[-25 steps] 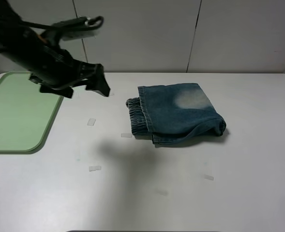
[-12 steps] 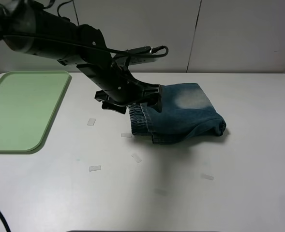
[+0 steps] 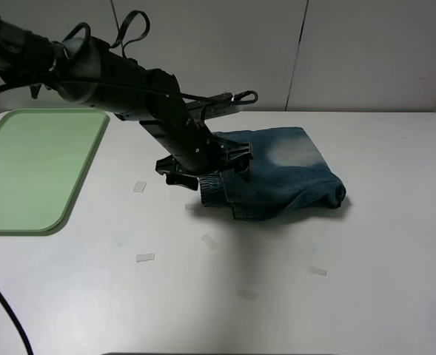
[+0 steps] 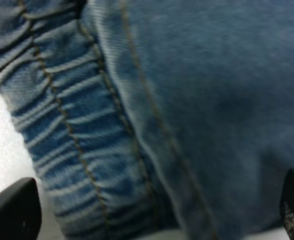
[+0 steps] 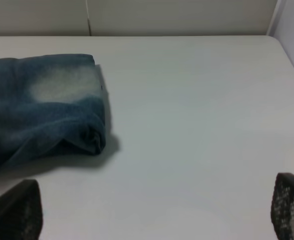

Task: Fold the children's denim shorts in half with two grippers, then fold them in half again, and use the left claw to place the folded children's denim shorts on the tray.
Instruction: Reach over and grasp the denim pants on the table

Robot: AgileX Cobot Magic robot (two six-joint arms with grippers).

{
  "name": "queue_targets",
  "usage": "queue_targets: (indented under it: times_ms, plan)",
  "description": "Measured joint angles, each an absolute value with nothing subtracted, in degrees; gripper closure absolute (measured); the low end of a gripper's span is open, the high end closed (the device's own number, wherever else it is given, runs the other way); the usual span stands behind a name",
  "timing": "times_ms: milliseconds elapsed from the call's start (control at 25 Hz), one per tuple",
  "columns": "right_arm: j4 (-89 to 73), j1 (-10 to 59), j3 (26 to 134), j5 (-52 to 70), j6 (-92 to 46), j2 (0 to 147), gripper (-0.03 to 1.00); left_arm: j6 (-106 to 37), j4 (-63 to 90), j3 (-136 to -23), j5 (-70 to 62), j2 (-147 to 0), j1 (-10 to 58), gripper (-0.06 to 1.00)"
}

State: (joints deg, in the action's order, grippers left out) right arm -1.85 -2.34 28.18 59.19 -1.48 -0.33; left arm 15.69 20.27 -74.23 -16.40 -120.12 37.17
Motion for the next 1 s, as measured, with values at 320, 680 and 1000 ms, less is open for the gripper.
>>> queue_targets:
  times_ms: [320,680,1000]
  plan:
    - [-1.85,-2.34,28.18,59.19,-1.48,-0.33,0.27,17.41,20.39,-74.29,-11.90,-123.75,37.17,-0.01]
    - [-1.85,-2.34,28.18,59.19,-1.48,-0.33,0.27,17.41,21.64,-74.63,-6.27,-124.97,37.17,-0.01]
    - [-1.85,-2.34,28.18,59.19,-1.48,-0.33,0.27,17.41,21.68,-74.65,-5.79,-124.97,37.17,0.02]
